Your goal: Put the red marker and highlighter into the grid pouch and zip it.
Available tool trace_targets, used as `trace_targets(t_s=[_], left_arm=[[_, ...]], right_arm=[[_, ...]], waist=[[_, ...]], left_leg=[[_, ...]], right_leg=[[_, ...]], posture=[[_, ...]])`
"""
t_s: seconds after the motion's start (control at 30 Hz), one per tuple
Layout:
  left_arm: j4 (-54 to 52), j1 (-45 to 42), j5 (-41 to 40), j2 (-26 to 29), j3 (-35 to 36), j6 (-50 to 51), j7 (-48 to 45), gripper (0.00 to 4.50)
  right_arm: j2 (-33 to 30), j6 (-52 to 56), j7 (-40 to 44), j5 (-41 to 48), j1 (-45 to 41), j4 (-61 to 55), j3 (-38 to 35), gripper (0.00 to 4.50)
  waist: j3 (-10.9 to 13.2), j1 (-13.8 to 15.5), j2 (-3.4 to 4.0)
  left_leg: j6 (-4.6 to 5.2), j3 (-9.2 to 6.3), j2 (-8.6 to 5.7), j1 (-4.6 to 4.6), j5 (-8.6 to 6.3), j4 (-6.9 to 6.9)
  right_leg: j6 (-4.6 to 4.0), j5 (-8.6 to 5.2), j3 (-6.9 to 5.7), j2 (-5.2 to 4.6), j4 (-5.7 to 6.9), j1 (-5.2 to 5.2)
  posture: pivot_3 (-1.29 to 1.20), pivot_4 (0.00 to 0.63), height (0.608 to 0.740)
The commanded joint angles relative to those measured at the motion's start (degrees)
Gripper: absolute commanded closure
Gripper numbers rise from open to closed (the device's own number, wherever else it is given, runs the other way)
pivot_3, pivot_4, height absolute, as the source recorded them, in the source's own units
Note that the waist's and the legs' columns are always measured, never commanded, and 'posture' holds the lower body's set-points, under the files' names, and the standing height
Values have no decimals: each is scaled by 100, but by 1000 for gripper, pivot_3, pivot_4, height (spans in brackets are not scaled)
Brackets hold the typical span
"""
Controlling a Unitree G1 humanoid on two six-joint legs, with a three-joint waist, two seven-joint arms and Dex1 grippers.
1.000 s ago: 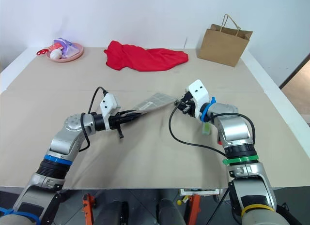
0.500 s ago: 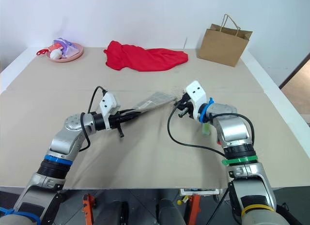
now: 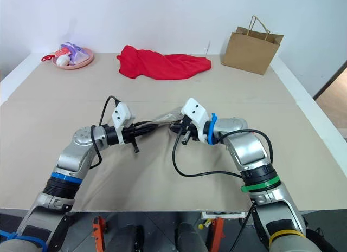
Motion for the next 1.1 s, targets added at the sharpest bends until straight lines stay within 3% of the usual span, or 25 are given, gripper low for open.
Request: trace_targets(t_s=[0.03, 0.23, 0.33, 0.5, 0.73, 0.9, 1.1], left_arm=[[-75, -152, -23, -32, 34, -95, 5, 4500], [-93, -134, -17, -31, 19, -109, -11, 4500], [-95, -128, -18, -37, 16, -126, -18, 4500], [-120, -102, -27, -46, 20, -141, -26, 4500], [-376, 13, -241, -60, 87, -77, -166, 4500], [-720, 167, -579, -41, 160, 169, -285, 4500], [-830, 215, -904, -82, 295, 553, -168, 4500]], right_arm=[[150, 127, 169, 440, -175, -600, -151, 4448], [220, 313, 79, 674, -66, -816, -220, 4448], [157, 171, -273, 293, -77, -274, -216, 3564], [-115, 364, -286, 362, 149, -365, -403, 1236], [-1235, 875, 222, 1549, 1384, -1996, -2023, 1236], [-1516, 1452, -1026, 1295, 1980, -2147, -3348, 1236], [-1083, 2442, -2507, 918, 2502, -2268, -3758, 1236]], waist=[[0, -1, 0], [0, 0, 0], [0, 0, 0], [0, 0, 0], [1, 59, 1], [1, 67, 0], [-1, 52, 1]], left_leg=[[0, 0, 0, 0, 0, 0], [0, 0, 0, -2, 0, 1], [0, 1, -1, -1, 0, 2], [0, 1, -2, -2, 0, 1], [0, -11, -1, -40, 0, -2], [-2, -7, -4, -38, -1, 4], [-3, -8, 5, -24, 6, 6]], right_leg=[[0, 0, 0, 0, 0, 0], [0, 0, 0, -4, 0, 0], [0, 0, 2, -4, 0, 0], [0, -1, 1, -4, 0, -2], [6, -5, -6, -10, -4, -29], [10, -3, -3, -9, -5, -27], [15, -5, -4, 6, -1, -21]], posture=[[0, 150, 740], [0, 150, 740], [0, 150, 740], [0, 150, 740], [0, 150, 740], [0, 150, 740], [0, 150, 740]])
